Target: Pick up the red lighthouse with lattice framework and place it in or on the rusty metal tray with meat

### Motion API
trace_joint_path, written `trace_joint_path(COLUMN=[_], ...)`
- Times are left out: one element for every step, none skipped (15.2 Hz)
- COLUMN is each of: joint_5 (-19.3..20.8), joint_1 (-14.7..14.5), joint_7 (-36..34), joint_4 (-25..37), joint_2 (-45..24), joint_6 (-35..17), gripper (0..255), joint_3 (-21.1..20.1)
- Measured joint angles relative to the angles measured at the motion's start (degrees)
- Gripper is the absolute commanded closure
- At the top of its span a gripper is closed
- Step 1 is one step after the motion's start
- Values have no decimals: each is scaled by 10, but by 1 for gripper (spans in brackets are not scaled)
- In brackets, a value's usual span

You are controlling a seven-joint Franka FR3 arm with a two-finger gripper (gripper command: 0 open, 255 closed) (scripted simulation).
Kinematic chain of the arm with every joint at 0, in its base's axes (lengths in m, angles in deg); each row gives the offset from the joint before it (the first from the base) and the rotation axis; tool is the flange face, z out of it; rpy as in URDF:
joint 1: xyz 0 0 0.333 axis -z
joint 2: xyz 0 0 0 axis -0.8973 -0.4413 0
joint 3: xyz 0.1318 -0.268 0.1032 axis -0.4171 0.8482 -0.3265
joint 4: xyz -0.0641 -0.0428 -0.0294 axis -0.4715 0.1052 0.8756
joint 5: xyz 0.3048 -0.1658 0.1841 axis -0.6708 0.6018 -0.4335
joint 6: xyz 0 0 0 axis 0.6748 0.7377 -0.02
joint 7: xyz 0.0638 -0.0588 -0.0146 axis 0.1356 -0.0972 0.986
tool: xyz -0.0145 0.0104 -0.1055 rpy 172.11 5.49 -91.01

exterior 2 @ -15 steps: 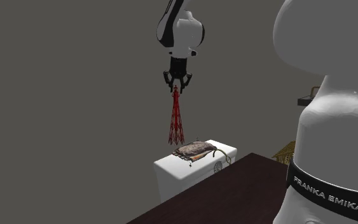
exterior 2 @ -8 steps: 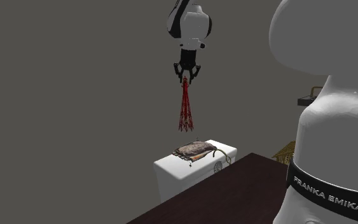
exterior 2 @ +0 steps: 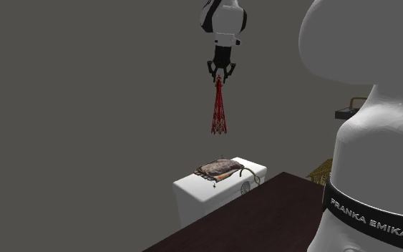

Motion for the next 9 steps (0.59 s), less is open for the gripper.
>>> trace_joint_path(joint_5=[-2,-3,-4,-5,-5,-5,-6,-6,-6], joint_1=[5,10,13,14,15,15,16,16,15], joint_7=[5,9,12,13,14,15,16,16,17], joint_4=[34,78,92,97,96,89,79,75,68], joint_2=[-16,-36,-45,-50,-53,-52,-52,-54,-54], joint_6=[19,42,48,48,44,38,28,22,16], gripper=[255,255,255,255,255,255,255,255,255], joint_3=[0,1,1,1,1,1,0,0,0])
